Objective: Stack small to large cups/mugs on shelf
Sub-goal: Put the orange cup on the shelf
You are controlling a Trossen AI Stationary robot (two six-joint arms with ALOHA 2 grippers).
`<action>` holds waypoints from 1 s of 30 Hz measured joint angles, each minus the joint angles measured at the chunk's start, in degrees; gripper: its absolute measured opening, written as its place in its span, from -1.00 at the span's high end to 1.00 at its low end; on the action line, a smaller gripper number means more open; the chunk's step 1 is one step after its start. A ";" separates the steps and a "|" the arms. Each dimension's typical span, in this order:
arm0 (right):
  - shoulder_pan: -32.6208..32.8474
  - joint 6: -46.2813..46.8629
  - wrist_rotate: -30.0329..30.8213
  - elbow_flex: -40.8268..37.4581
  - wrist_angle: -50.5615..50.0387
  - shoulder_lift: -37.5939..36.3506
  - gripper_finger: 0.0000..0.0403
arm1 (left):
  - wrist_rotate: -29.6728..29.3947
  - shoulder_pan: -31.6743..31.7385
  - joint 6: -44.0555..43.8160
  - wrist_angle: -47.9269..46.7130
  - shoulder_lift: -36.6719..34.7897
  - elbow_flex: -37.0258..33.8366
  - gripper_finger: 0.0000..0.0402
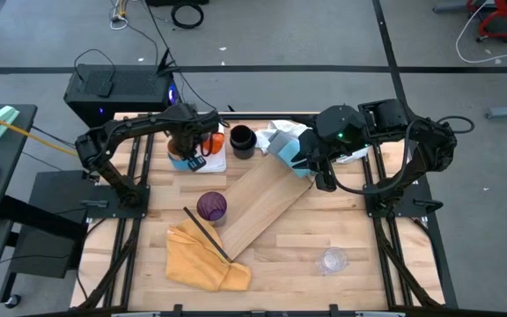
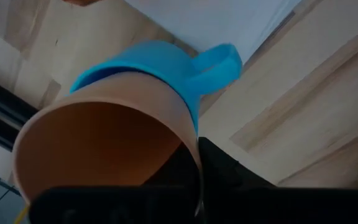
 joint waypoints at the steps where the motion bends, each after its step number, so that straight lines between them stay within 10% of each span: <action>1: 0.00 0.00 0.00 0.00 -0.01 0.00 0.61 | 0.12 0.00 0.02 -0.87 0.00 0.00 0.92; 14: -0.02 0.00 0.01 0.00 -0.01 0.00 0.61 | 0.13 -1.93 -0.33 -5.03 -1.55 1.86 0.96; 30: -0.02 0.00 0.00 -0.02 -0.23 0.00 0.61 | -1.82 -5.35 -2.68 -12.61 -1.66 25.17 0.96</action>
